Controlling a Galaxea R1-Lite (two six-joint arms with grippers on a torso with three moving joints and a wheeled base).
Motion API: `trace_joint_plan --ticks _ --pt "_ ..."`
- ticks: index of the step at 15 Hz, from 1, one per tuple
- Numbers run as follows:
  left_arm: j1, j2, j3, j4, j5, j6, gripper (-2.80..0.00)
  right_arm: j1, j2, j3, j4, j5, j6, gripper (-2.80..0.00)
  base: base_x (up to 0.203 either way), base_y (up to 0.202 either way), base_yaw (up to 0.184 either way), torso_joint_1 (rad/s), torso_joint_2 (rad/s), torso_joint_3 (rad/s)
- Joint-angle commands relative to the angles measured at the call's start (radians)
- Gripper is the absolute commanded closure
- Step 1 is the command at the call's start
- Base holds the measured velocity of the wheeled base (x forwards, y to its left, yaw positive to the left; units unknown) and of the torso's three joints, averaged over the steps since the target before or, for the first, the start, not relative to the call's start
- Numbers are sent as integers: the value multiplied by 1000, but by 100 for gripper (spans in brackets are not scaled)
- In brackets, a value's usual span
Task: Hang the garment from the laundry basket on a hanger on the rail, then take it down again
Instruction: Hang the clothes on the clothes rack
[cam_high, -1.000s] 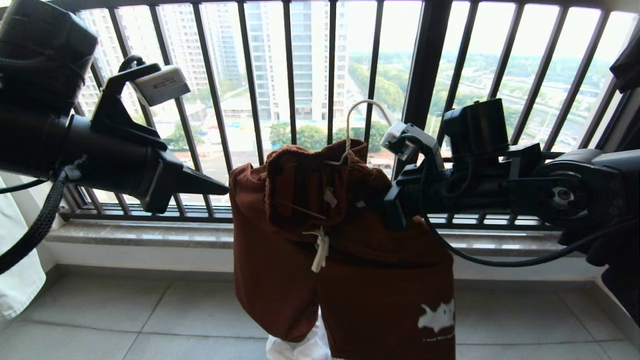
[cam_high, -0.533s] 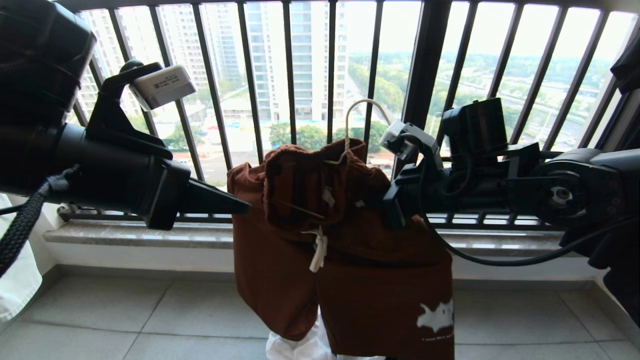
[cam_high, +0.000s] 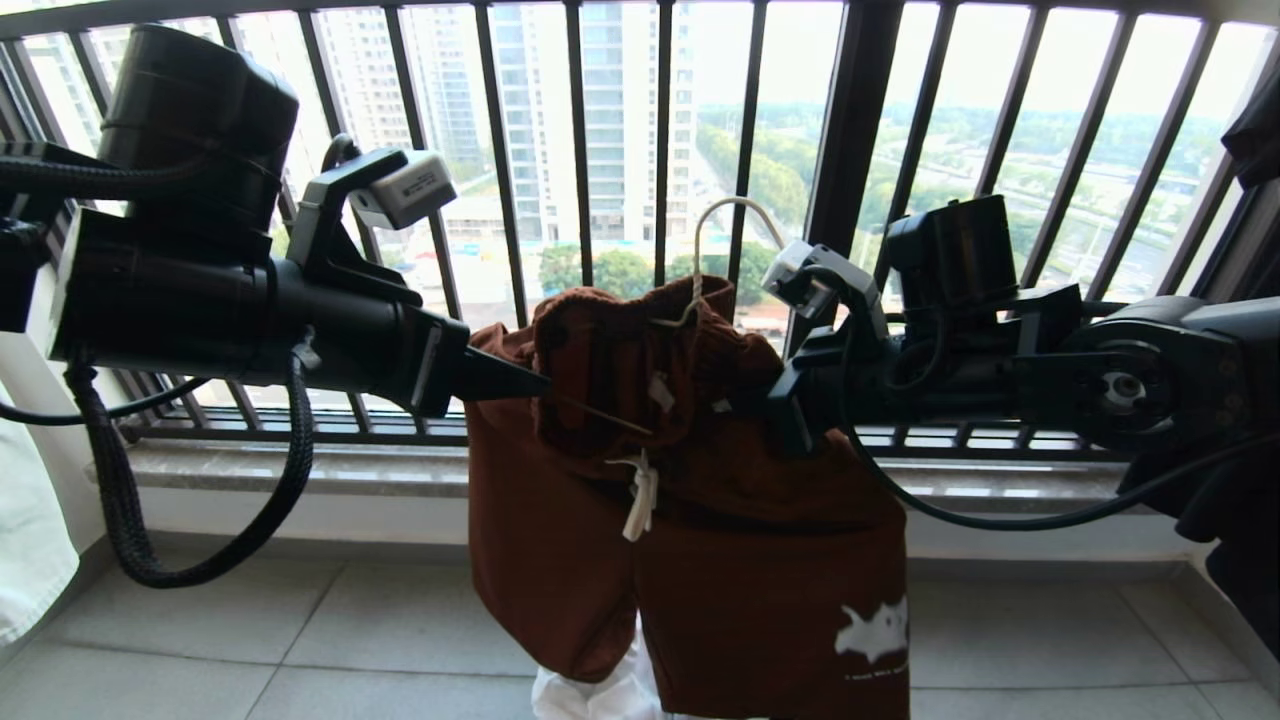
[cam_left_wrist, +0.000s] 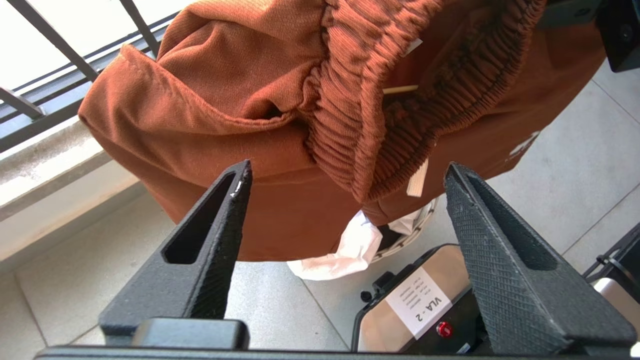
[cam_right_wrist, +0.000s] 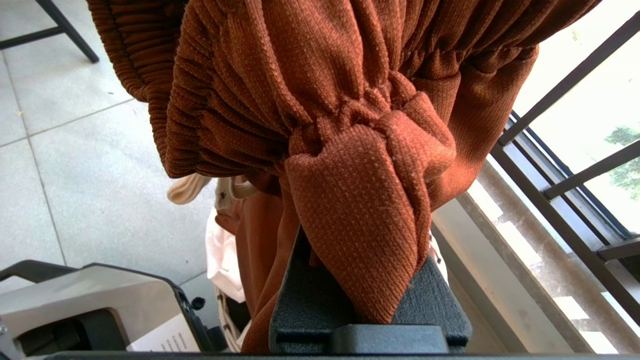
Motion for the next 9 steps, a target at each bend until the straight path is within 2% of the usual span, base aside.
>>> trace_joint_plan --ticks 1,3,5,6,7,9 --pt "-14 36 41 -72 0 -10 -280 1 -1 0 -1 3 -2 0 0 0 0 0 0 0" --pt "-17 63 45 -127 17 -20 -280 1 -2 0 -1 3 -2 0 0 0 0 0 0 0" --pt "-25 91 44 -169 92 -21 -280 1 -2 0 -1 3 -2 0 0 0 0 0 0 0" --pt "-31 104 45 -182 136 -21 -64 1 -2 0 -1 3 -2 0 0 0 0 0 0 0" --pt "-34 113 45 -188 174 -21 0 1 -2 0 -1 3 -4 0 0 0 0 0 0 0" --pt "-34 115 40 -189 186 -20 0 1 -4 2 -1 3 -2 0 0 0 0 0 0 0"
